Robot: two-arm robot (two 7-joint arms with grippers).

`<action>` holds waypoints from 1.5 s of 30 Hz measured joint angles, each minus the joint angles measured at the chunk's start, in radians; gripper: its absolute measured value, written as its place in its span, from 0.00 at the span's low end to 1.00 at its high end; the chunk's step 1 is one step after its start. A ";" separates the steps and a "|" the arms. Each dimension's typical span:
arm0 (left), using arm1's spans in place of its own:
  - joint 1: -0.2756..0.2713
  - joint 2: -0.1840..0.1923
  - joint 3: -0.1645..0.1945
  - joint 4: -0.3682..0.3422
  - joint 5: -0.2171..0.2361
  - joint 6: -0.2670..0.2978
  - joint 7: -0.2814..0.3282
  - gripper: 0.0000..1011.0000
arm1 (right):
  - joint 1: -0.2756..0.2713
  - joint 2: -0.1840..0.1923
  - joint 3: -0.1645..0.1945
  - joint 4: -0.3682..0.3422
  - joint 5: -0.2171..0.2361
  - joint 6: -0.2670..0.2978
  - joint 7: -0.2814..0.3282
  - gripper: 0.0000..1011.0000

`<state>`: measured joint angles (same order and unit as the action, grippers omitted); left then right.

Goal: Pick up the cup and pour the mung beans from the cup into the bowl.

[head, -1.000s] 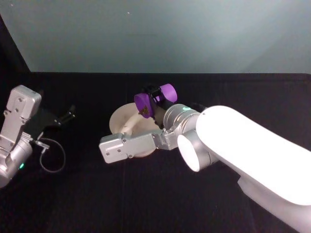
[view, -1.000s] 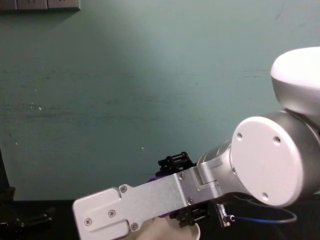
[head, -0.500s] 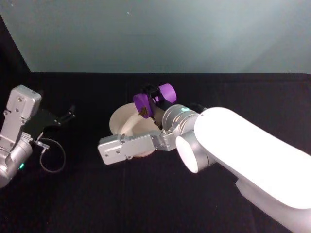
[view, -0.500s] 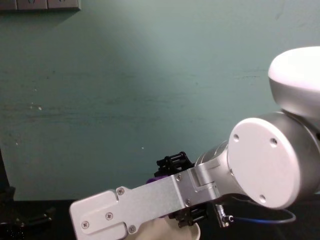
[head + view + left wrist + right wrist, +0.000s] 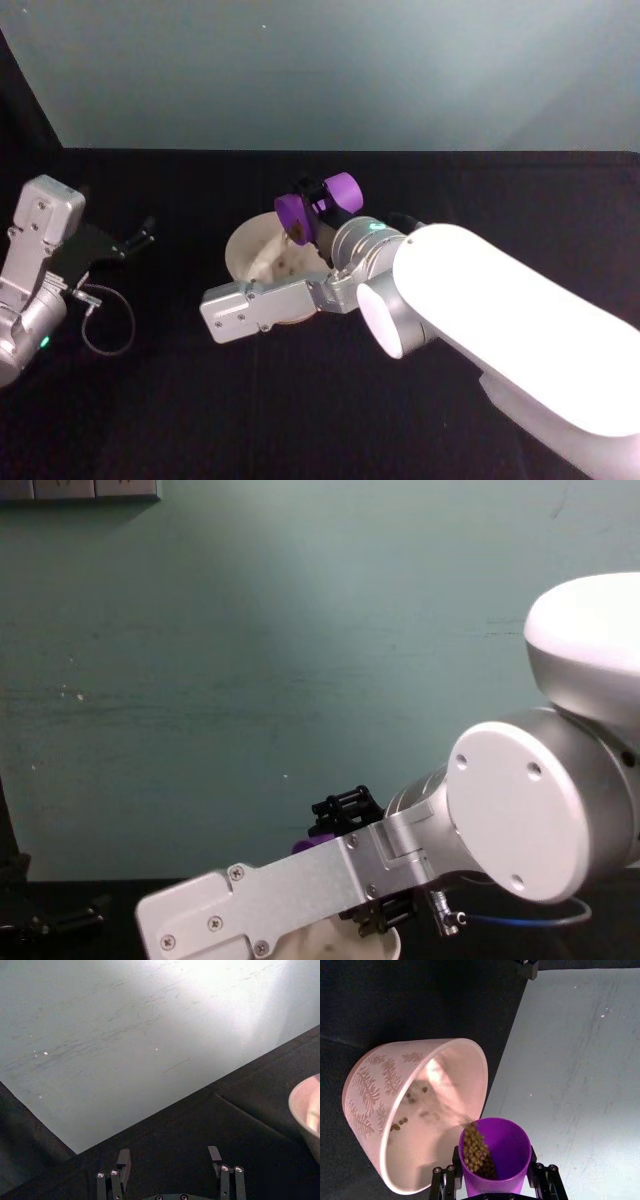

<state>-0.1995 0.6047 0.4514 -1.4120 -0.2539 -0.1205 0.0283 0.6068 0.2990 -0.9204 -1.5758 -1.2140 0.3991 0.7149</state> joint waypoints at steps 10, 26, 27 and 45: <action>0.000 0.000 0.000 0.000 0.000 0.000 0.000 0.99 | -0.006 -0.010 0.008 0.000 -0.031 -0.012 0.015 0.72; 0.000 0.000 0.000 0.000 0.000 0.000 0.000 0.99 | -0.017 -0.026 0.017 0.005 -0.086 -0.035 0.038 0.72; 0.000 0.000 0.000 0.000 0.000 0.000 0.000 0.99 | -0.017 -0.027 0.017 0.005 -0.090 -0.036 0.040 0.72; 0.000 0.000 0.000 0.000 0.000 0.000 0.000 0.99 | -0.060 -0.004 -0.003 -0.044 -0.210 -0.045 0.022 0.72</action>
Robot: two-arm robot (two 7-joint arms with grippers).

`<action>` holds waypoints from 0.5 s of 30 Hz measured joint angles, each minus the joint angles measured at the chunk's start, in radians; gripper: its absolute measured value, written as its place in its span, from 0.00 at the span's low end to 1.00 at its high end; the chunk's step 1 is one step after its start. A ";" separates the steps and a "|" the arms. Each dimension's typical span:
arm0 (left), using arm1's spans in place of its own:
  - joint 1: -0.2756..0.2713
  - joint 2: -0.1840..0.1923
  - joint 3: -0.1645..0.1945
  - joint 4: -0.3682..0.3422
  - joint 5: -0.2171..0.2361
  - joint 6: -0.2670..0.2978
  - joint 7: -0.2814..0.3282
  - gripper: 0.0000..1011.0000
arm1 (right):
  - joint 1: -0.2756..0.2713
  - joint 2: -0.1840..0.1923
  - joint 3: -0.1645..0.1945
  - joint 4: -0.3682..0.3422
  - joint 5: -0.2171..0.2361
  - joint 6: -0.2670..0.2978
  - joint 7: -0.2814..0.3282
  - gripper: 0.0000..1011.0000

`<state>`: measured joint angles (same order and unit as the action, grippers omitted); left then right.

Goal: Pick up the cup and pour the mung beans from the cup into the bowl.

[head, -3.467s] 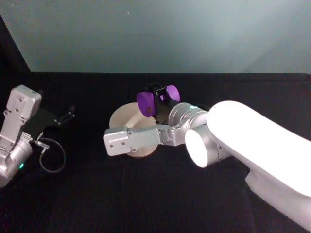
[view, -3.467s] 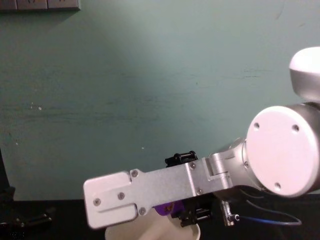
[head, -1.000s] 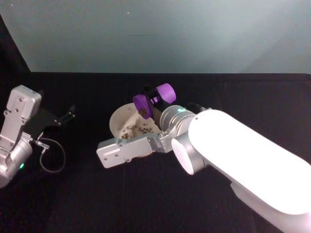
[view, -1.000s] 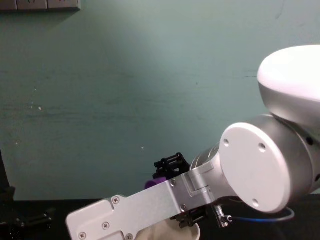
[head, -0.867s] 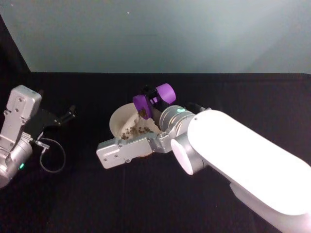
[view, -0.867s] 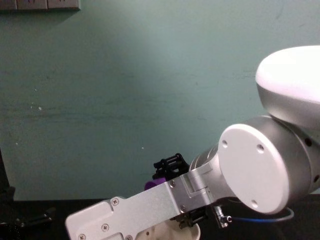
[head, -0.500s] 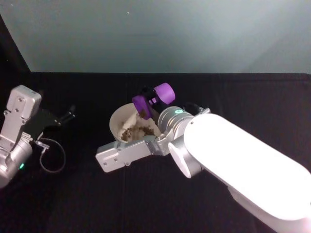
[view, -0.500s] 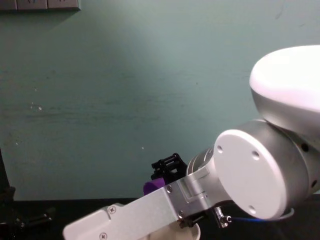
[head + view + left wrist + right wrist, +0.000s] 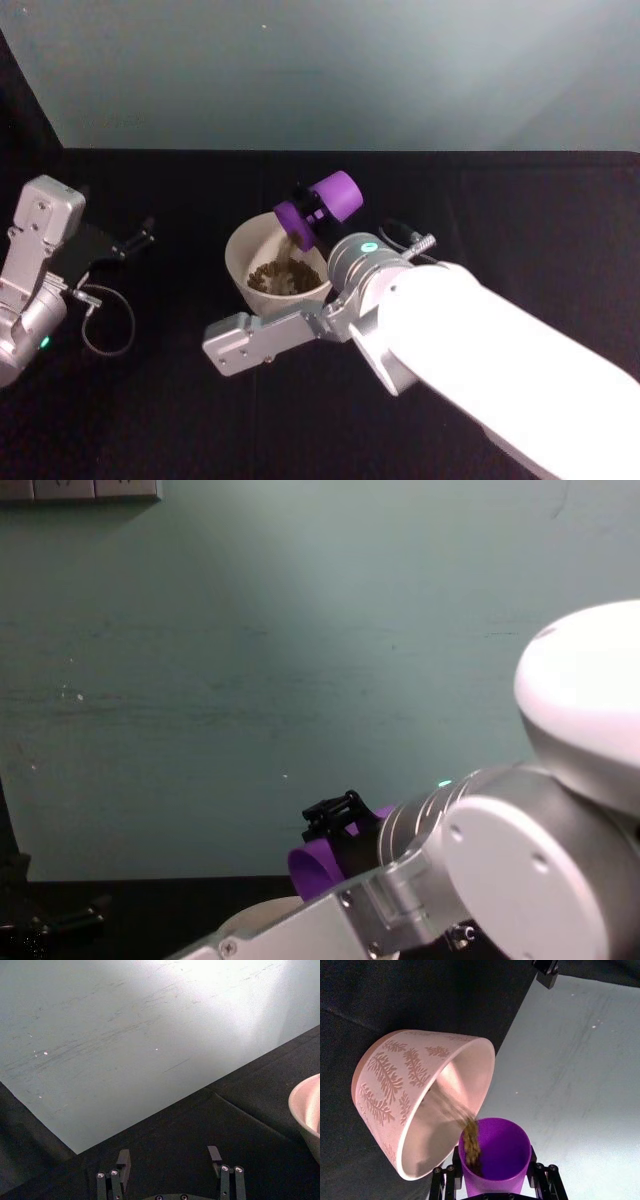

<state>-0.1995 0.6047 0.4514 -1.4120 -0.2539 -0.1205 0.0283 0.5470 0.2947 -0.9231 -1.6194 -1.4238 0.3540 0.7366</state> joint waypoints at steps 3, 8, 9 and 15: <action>0.000 0.000 0.000 0.000 0.000 0.000 0.000 0.99 | -0.007 0.001 -0.005 -0.001 -0.025 0.000 -0.011 0.72; 0.000 0.000 0.000 0.000 0.000 0.000 0.000 0.99 | -0.014 0.001 -0.012 -0.002 -0.060 0.002 -0.017 0.72; 0.000 0.000 0.000 0.000 0.000 0.000 0.000 0.99 | -0.015 0.000 -0.015 -0.002 -0.073 0.002 -0.019 0.72; 0.000 0.000 0.000 0.000 0.000 0.000 0.000 0.99 | -0.021 -0.001 -0.018 0.000 -0.112 0.004 -0.024 0.72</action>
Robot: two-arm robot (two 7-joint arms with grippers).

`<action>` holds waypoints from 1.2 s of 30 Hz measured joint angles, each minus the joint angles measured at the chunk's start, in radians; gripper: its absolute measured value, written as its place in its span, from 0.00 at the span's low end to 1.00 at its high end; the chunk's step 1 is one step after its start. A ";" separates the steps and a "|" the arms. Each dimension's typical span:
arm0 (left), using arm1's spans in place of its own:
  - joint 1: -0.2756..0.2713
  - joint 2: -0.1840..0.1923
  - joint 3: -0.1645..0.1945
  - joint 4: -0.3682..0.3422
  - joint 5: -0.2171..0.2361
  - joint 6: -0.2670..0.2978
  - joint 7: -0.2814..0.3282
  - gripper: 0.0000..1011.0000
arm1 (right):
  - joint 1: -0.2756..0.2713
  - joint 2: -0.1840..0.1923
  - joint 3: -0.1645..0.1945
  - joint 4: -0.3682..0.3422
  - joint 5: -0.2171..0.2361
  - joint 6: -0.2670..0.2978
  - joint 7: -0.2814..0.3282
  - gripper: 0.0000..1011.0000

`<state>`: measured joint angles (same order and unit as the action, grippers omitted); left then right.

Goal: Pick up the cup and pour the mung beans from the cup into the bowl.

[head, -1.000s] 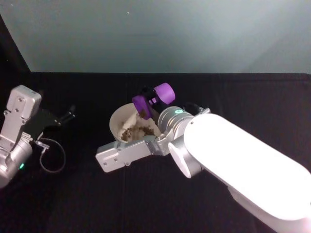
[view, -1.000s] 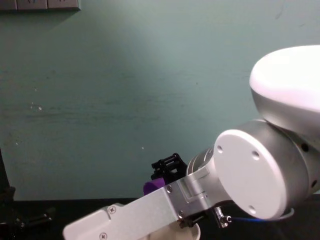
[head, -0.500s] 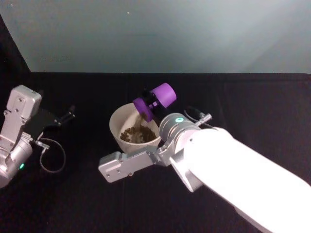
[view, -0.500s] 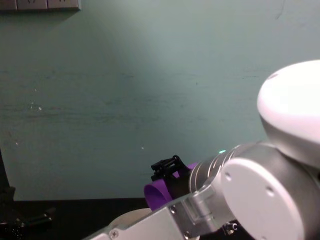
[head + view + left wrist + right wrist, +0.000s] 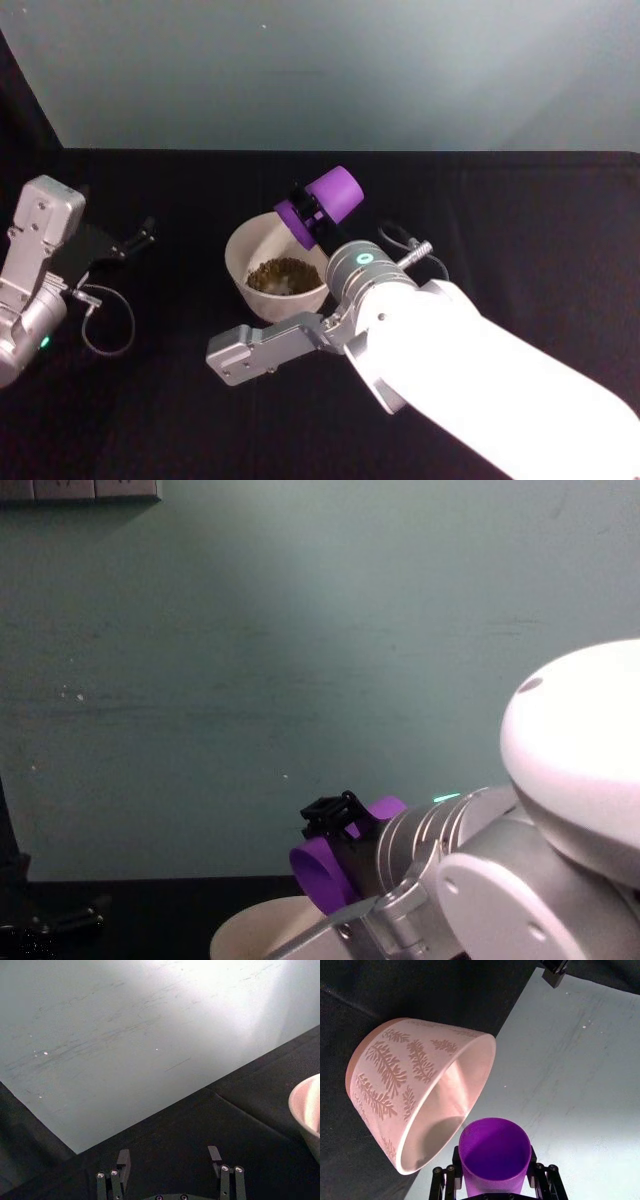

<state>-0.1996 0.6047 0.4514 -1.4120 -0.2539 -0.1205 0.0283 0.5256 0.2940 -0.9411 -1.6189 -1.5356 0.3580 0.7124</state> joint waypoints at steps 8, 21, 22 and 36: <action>0.000 0.000 0.000 0.000 0.000 0.000 0.000 0.99 | -0.018 -0.008 0.025 -0.004 0.003 -0.004 -0.017 0.72; 0.000 0.000 0.000 0.000 0.000 0.000 0.000 0.99 | -0.146 -0.022 0.244 -0.069 0.352 -0.023 -0.199 0.72; 0.000 0.000 0.000 0.000 0.000 0.000 0.000 0.99 | -0.164 -0.025 0.276 -0.075 0.403 -0.030 -0.222 0.72; 0.000 0.000 0.000 0.000 0.000 0.000 0.000 0.99 | -0.312 -0.072 0.582 -0.084 0.913 -0.143 -0.341 0.72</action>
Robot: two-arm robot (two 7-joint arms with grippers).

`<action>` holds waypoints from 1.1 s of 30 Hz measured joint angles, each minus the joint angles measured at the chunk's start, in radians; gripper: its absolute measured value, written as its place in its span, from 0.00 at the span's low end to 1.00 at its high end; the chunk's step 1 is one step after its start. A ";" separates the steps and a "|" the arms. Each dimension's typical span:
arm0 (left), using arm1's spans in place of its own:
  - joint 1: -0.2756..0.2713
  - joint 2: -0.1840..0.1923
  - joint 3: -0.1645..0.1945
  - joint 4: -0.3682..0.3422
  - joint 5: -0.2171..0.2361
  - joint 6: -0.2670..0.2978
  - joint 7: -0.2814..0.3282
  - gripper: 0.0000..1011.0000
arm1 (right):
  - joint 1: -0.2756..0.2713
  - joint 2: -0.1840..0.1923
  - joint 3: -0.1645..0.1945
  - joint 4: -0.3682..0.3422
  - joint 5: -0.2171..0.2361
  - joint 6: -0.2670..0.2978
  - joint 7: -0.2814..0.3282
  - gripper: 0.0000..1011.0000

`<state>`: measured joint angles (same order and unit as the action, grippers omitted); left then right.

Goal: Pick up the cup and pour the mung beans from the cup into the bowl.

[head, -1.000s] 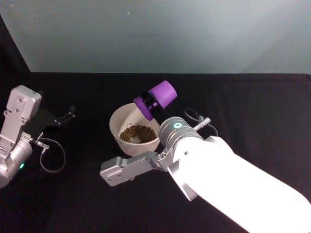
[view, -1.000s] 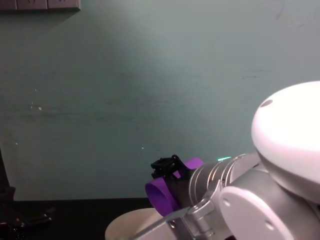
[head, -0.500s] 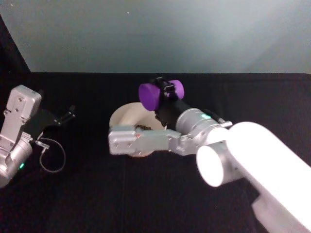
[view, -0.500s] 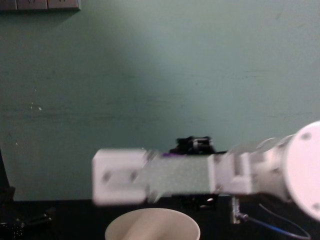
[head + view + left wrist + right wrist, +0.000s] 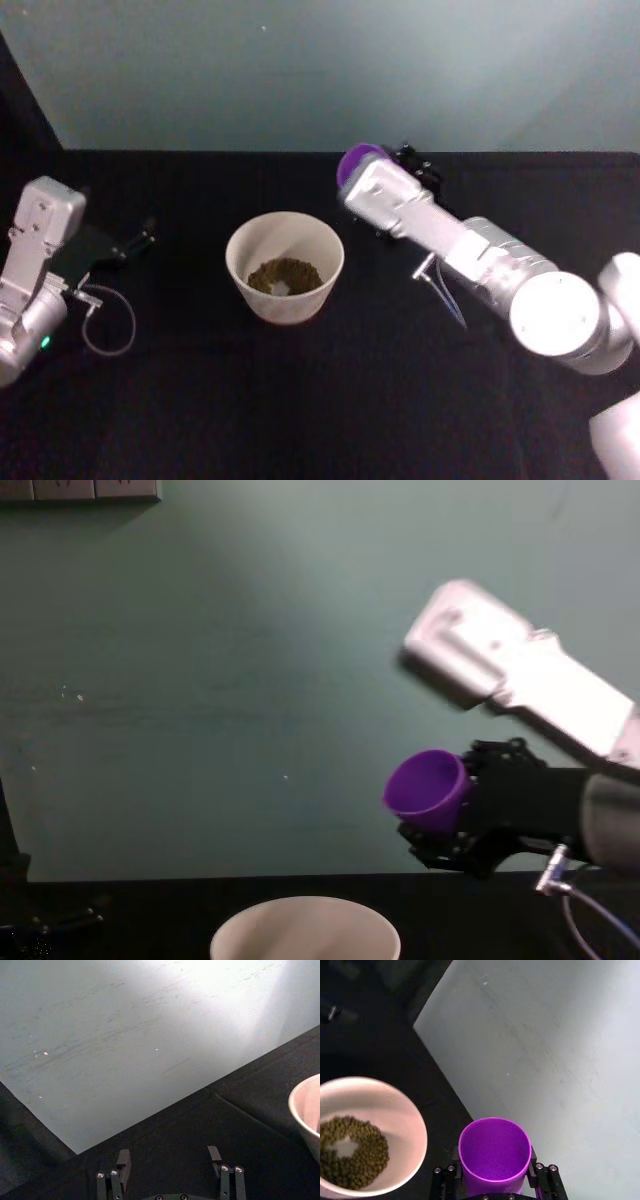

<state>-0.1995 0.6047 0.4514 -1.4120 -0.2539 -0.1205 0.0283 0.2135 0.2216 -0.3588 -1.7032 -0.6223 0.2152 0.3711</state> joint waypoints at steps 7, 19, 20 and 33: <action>0.000 0.000 0.000 0.000 0.000 0.000 0.000 0.99 | -0.019 -0.015 0.126 0.084 0.281 -0.105 0.064 0.72; 0.000 0.000 0.000 0.000 0.000 0.000 0.000 0.99 | 0.030 -0.025 0.221 0.320 0.629 -0.221 0.263 0.72; 0.000 0.000 0.000 0.000 0.000 0.000 0.000 0.99 | 0.037 -0.026 0.227 0.347 0.660 -0.226 0.283 0.72; 0.000 0.000 0.000 0.000 0.000 0.000 0.000 0.99 | 0.065 -0.023 0.240 0.483 0.768 -0.244 0.323 0.72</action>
<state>-0.1995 0.6047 0.4514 -1.4120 -0.2539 -0.1205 0.0283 0.2783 0.1981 -0.1190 -1.2202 0.1454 -0.0286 0.6942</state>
